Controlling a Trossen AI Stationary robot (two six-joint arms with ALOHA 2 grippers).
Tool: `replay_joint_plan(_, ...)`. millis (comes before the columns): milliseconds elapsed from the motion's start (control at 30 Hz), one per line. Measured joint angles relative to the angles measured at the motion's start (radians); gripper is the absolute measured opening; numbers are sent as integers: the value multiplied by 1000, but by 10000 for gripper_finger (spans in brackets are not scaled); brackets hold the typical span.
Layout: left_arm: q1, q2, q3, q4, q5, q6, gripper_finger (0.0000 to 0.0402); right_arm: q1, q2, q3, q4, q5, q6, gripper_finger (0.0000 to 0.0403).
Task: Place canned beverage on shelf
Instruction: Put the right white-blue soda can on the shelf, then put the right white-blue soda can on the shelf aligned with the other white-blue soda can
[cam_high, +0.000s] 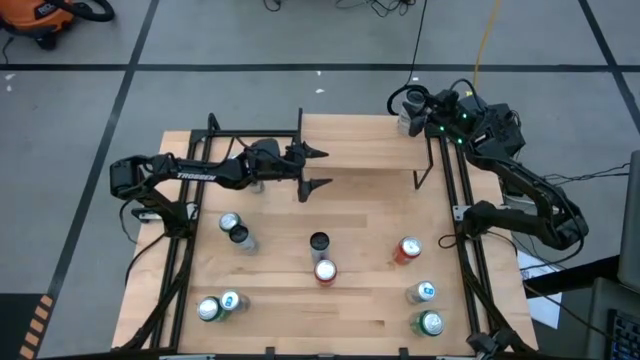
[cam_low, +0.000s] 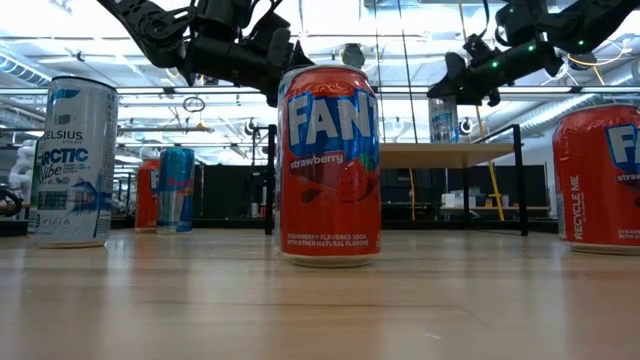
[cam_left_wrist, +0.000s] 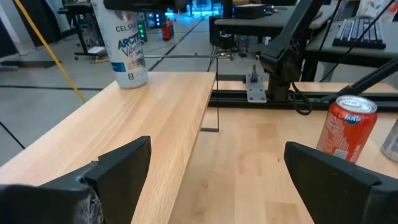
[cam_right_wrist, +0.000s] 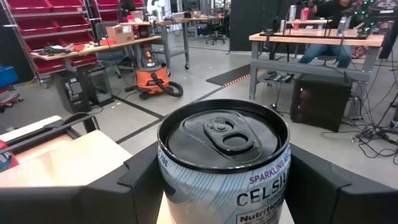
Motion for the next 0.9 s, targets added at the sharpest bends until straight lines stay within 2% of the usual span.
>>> replay_joint_plan(133,0,0,0,1,0,1,371,-19,-6,0,-9,-25,1,262)
replay_joint_plan(300,0,-2,0,-7,-4,13,371,-23,-42,-3,-26,-24,7,310)
replay_joint_plan(400,2,-58,-1,-63,-98,79,371,-21,-90,-2,-18,-23,22,328)
replay_joint_plan(500,3,-150,1,-136,-174,134,371,-21,-151,-2,-21,-22,24,330)
replay_joint_plan(567,2,-208,1,-202,-178,138,371,-21,-194,-2,-19,-29,39,328)
replay_joint_plan(667,-15,-298,1,-339,-171,142,371,2,-242,-2,-26,-113,68,323)
replay_joint_plan(800,-65,-379,1,-515,-170,118,370,83,-293,-2,-34,-189,83,316)
replay_joint_plan(900,-140,-407,-28,-549,-171,104,370,186,-327,-2,-35,-203,84,315)
